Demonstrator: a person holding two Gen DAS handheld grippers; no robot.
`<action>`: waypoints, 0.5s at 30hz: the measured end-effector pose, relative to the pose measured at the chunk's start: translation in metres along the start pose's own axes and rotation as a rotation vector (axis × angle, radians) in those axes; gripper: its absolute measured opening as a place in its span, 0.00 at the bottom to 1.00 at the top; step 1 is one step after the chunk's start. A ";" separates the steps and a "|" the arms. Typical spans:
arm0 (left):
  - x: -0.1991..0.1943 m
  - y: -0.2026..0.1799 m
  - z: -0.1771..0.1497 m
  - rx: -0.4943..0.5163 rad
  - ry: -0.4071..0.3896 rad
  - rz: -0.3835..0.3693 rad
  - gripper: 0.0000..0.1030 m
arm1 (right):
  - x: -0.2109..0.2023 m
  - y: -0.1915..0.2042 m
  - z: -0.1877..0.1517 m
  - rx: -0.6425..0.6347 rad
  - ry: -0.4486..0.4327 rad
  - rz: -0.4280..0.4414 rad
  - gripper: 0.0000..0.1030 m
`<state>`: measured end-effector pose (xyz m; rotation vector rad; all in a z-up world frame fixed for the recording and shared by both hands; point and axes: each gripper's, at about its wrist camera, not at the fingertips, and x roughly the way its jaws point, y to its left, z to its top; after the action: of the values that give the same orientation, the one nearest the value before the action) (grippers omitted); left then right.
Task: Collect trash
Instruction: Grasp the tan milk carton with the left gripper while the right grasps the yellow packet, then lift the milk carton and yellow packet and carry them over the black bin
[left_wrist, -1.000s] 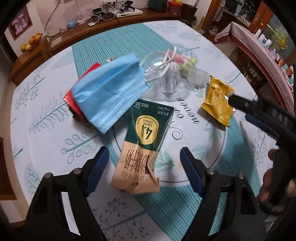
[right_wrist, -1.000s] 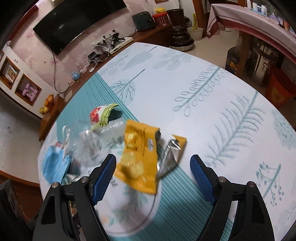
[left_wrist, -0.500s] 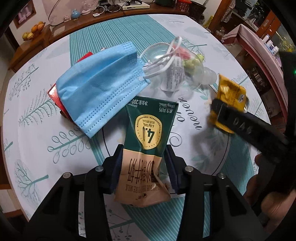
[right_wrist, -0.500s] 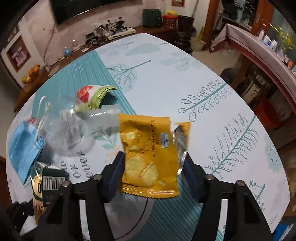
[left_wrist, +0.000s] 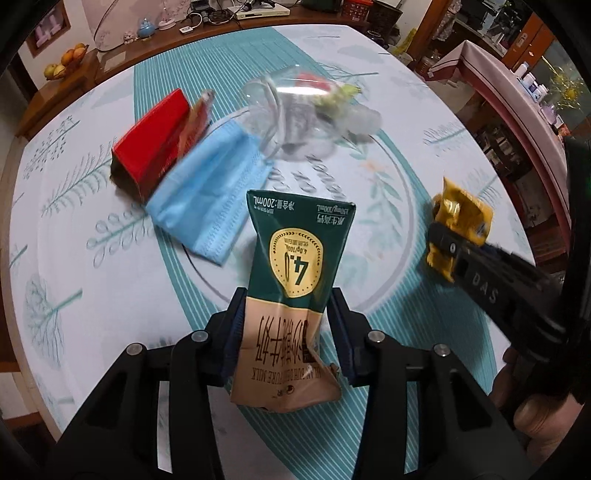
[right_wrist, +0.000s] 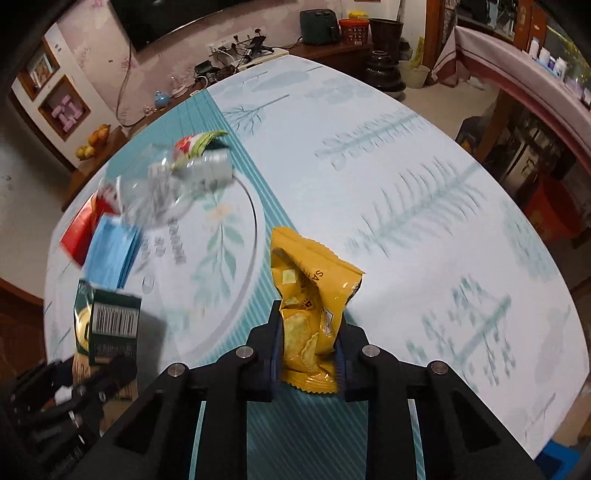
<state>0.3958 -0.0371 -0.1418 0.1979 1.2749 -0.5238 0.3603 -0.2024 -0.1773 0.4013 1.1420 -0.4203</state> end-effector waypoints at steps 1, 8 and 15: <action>-0.005 -0.004 -0.005 0.000 -0.003 -0.001 0.38 | -0.007 -0.005 -0.008 0.002 0.000 0.013 0.21; -0.048 -0.039 -0.059 -0.021 -0.028 0.000 0.38 | -0.073 -0.049 -0.070 0.026 0.008 0.159 0.20; -0.098 -0.098 -0.132 -0.081 -0.078 0.015 0.38 | -0.148 -0.090 -0.118 -0.152 -0.011 0.281 0.20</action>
<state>0.2172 -0.0403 -0.0735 0.1179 1.2150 -0.4614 0.1696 -0.2019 -0.0910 0.4186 1.0799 -0.0889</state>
